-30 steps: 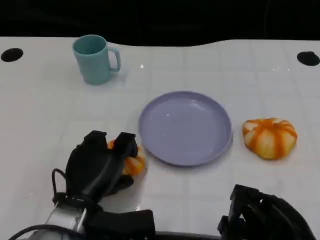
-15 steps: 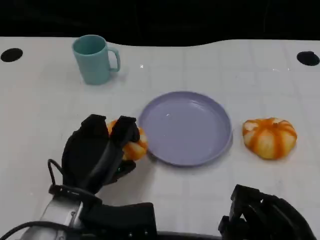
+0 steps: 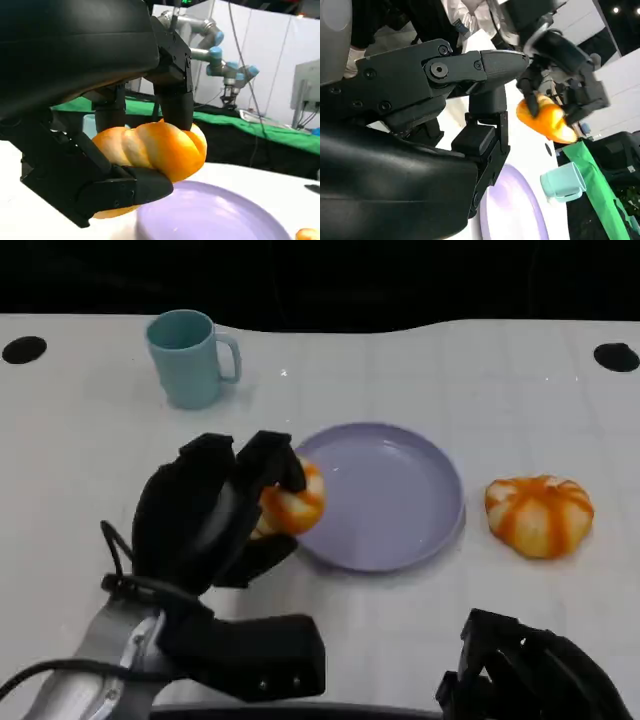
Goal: Grasp the bread from the table and place it into the plate.
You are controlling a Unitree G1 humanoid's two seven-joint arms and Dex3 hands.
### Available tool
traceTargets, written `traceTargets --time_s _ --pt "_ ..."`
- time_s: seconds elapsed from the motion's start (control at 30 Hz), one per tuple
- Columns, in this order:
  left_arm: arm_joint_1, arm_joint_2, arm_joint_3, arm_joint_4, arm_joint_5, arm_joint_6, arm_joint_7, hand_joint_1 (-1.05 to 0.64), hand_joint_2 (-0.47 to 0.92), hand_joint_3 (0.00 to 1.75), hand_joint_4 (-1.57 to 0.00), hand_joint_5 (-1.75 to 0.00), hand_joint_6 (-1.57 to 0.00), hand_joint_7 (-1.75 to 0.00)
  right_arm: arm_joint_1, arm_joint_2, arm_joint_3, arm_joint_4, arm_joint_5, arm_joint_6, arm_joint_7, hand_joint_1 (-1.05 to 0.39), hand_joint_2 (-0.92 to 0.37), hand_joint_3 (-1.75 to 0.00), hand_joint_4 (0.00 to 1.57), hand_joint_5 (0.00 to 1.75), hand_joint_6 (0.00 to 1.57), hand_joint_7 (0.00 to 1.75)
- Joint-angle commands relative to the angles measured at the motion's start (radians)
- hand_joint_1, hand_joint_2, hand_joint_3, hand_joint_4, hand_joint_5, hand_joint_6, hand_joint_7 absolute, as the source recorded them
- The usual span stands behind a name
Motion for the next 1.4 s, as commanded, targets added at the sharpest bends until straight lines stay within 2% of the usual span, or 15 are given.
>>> traceTargets --time_s 0.03,0.23,0.53,0.67,0.83,0.97,1.0,1.03,1.07,1.17,1.2,1.23,1.27,1.33,1.4 --pt "-0.073 -0.017 0.011 0.056 -0.021 -0.025 -0.017 -0.13 0.34 1.26 -0.93 -1.75 -0.71 -1.75 -0.001 -0.006 0.002 -0.005 0.0 0.01 -0.016 -0.7 -0.92 -0.24 0.86 1.6 0.79 1.34" --pt "-0.157 -0.064 -0.016 0.168 -0.021 -0.058 -0.01 -0.09 0.27 1.32 -0.94 -1.75 -0.74 -1.75 -0.005 -0.007 0.004 0.003 -0.01 -0.003 -0.023 -0.71 -0.92 -0.24 0.86 1.61 0.79 1.36" --pt "-0.251 -0.137 -0.043 0.343 -0.024 -0.082 0.003 -0.07 0.26 1.32 -0.97 -1.75 -0.76 -1.75 0.004 -0.002 0.006 0.01 -0.002 -0.011 -0.009 -0.69 -0.92 -0.26 0.84 1.63 0.76 1.37" --pt "-0.316 -0.168 -0.068 0.459 -0.012 -0.078 0.015 -0.07 0.29 1.21 -0.92 -1.75 -0.72 -1.75 0.01 -0.006 0.012 0.002 -0.014 -0.018 -0.015 -0.71 -0.92 -0.26 0.85 1.63 0.77 1.38" --pt "-0.401 -0.201 -0.095 0.616 -0.01 -0.1 0.053 -0.12 0.36 1.16 -0.91 -1.75 -0.72 -1.75 0.011 -0.005 0.013 0.002 -0.008 -0.015 -0.014 -0.7 -0.92 -0.26 0.85 1.63 0.77 1.4" --pt "-0.452 -0.223 -0.105 0.707 -0.027 -0.108 0.031 -0.14 0.47 1.0 -0.89 -1.75 -0.7 -1.71 0.012 -0.004 0.015 -0.001 -0.009 -0.012 -0.018 -0.71 -0.92 -0.25 0.85 1.63 0.77 1.39" --pt "-0.462 -0.228 -0.104 0.724 -0.039 -0.113 0.015 -0.16 0.5 0.95 -0.86 -1.75 -0.72 -1.6 0.012 -0.005 0.016 -0.002 -0.011 -0.013 -0.019 -0.71 -0.92 -0.25 0.85 1.63 0.77 1.39" --pt "-0.468 -0.231 -0.103 0.737 -0.05 -0.118 0.002 -0.2 0.56 0.77 -0.82 -1.66 -0.79 -1.27 0.012 -0.005 0.017 -0.003 -0.013 -0.014 -0.02 -0.71 -0.92 -0.25 0.85 1.62 0.77 1.39" --pt "-0.474 -0.232 -0.104 0.745 -0.056 -0.122 -0.006 -0.22 0.63 0.63 -0.8 -1.56 -0.83 -1.04 0.012 -0.005 0.017 -0.004 -0.013 -0.013 -0.022 -0.71 -0.92 -0.25 0.85 1.62 0.77 1.39" --pt "-0.484 -0.227 -0.117 0.753 -0.05 -0.12 -0.027 -0.25 0.7 0.49 -0.78 -1.46 -0.85 -0.85 0.012 -0.005 0.017 -0.005 -0.012 -0.012 -0.022 -0.71 -0.92 -0.25 0.85 1.62 0.77 1.4" --pt "-0.49 -0.22 -0.129 0.749 -0.041 -0.107 -0.057 -0.28 0.74 0.43 -0.7 -1.3 -0.75 -0.68 0.012 -0.006 0.017 -0.006 -0.012 -0.011 -0.024 -0.71 -0.92 -0.25 0.86 1.62 0.77 1.4" --pt "-0.494 -0.214 -0.138 0.744 -0.036 -0.099 -0.082 -0.34 0.84 0.27 -0.61 -1.07 -0.67 -0.4 0.012 -0.006 0.017 -0.007 -0.011 -0.01 -0.024 -0.71 -0.92 -0.25 0.86 1.62 0.77 1.4" --pt "-0.496 -0.208 -0.146 0.735 -0.03 -0.088 -0.108 -0.37 0.88 0.21 -0.56 -0.95 -0.64 -0.27 0.012 -0.005 0.016 -0.006 -0.009 -0.01 -0.023 -0.71 -0.92 -0.25 0.86 1.62 0.77 1.4" --pt "-0.495 -0.202 -0.147 0.711 -0.034 -0.063 -0.165 -0.54 0.91 0.19 -0.39 -0.68 -0.5 -0.07 0.011 -0.005 0.015 -0.003 -0.007 -0.014 -0.019 -0.71 -0.92 -0.25 0.86 1.62 0.77 1.4" --pt "-0.489 -0.197 -0.145 0.685 -0.042 -0.045 -0.206 -0.66 0.92 0.22 -0.29 -0.56 -0.39 -0.02 0.011 -0.005 0.015 0.0 -0.007 -0.017 -0.016 -0.71 -0.92 -0.25 0.86 1.62 0.77 1.39"
